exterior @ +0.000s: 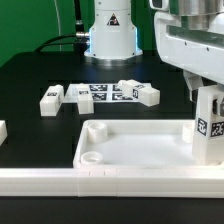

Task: Assemble desk

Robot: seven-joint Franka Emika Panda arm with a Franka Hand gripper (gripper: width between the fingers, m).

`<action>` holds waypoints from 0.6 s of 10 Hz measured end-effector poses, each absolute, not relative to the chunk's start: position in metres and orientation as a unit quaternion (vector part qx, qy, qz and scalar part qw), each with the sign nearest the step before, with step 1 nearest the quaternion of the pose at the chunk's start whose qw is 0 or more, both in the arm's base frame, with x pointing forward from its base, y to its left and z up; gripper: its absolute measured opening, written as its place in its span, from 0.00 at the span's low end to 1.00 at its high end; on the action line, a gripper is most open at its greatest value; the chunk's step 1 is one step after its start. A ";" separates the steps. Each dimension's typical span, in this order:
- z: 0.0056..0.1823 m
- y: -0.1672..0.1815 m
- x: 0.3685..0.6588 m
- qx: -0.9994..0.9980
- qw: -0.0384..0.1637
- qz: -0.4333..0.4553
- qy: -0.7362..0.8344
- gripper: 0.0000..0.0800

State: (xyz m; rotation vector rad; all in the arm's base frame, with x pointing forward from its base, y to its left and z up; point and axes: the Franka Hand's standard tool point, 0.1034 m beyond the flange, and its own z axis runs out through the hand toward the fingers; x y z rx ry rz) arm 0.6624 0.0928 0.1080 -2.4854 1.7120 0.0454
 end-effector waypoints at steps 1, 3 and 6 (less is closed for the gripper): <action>0.108 0.093 0.663 -0.849 0.062 0.012 0.524 0.70; 0.108 0.093 0.663 -0.898 0.061 0.004 0.437 0.79; 0.109 0.091 0.665 -0.950 0.062 -0.010 0.306 0.81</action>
Offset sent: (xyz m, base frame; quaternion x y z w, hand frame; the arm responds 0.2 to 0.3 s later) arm -0.0024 -0.0005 -0.0001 0.0047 0.0168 -0.1997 0.9797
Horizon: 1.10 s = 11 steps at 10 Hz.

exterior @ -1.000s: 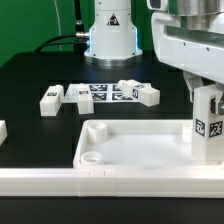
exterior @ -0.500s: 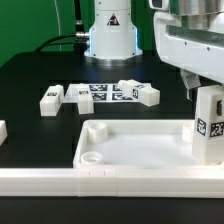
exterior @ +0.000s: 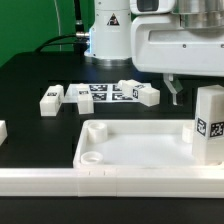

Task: Assemble desk

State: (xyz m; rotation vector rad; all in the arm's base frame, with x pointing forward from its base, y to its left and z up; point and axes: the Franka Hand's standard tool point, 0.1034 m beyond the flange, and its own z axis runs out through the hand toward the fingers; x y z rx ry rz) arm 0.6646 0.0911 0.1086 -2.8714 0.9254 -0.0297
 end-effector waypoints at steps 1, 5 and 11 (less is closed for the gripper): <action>0.109 0.091 0.665 -0.963 0.060 -0.013 0.264 0.81; 0.109 0.095 0.665 -0.997 0.042 -0.026 0.061 0.81; 0.108 0.094 0.664 -0.995 0.030 -0.031 -0.085 0.57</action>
Offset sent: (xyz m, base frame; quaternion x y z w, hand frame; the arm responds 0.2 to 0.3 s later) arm 0.0034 0.0121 0.0026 -0.0059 0.0137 -0.2656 0.9640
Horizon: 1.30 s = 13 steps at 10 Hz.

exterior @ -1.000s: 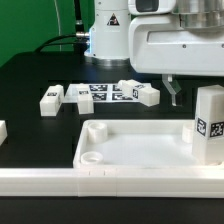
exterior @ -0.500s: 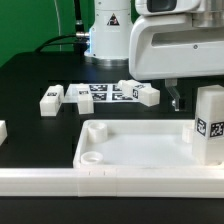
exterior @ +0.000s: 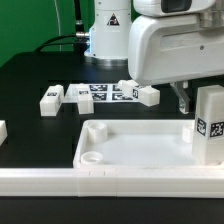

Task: Assemble desk

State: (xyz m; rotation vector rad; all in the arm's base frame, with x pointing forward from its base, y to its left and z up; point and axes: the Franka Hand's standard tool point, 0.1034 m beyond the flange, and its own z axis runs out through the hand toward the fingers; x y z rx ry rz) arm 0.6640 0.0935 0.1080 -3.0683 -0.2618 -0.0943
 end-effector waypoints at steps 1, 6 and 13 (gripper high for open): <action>0.108 0.093 0.664 -0.995 0.030 -0.031 -0.085 0.36; 0.109 0.090 0.665 -0.997 0.038 -0.026 0.063 0.36; 0.107 0.080 0.664 -0.921 0.046 -0.004 0.387 0.36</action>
Offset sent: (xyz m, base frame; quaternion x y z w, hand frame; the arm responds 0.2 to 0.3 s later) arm 0.0000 0.0000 0.0000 0.0000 0.0000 0.0650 0.9979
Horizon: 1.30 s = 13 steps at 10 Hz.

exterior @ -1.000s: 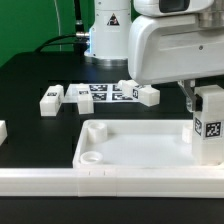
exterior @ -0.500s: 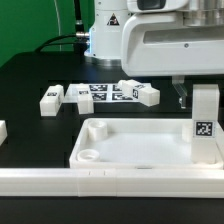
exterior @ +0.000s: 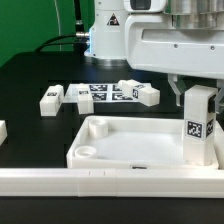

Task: Assemble desk

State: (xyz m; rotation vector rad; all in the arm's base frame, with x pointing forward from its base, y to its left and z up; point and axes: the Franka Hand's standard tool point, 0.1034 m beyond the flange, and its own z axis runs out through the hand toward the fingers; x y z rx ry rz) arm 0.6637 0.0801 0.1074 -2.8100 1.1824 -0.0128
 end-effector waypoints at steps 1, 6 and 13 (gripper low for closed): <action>0.107 0.081 0.664 -0.901 0.046 -0.002 0.432 0.36; 0.107 0.089 0.663 -0.774 0.059 0.012 0.630 0.36; 0.105 0.096 0.659 -0.884 0.053 0.003 0.465 0.81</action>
Offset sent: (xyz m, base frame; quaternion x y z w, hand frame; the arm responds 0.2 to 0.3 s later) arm -0.0089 0.0026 -0.0076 0.0187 0.0234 0.3344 0.9419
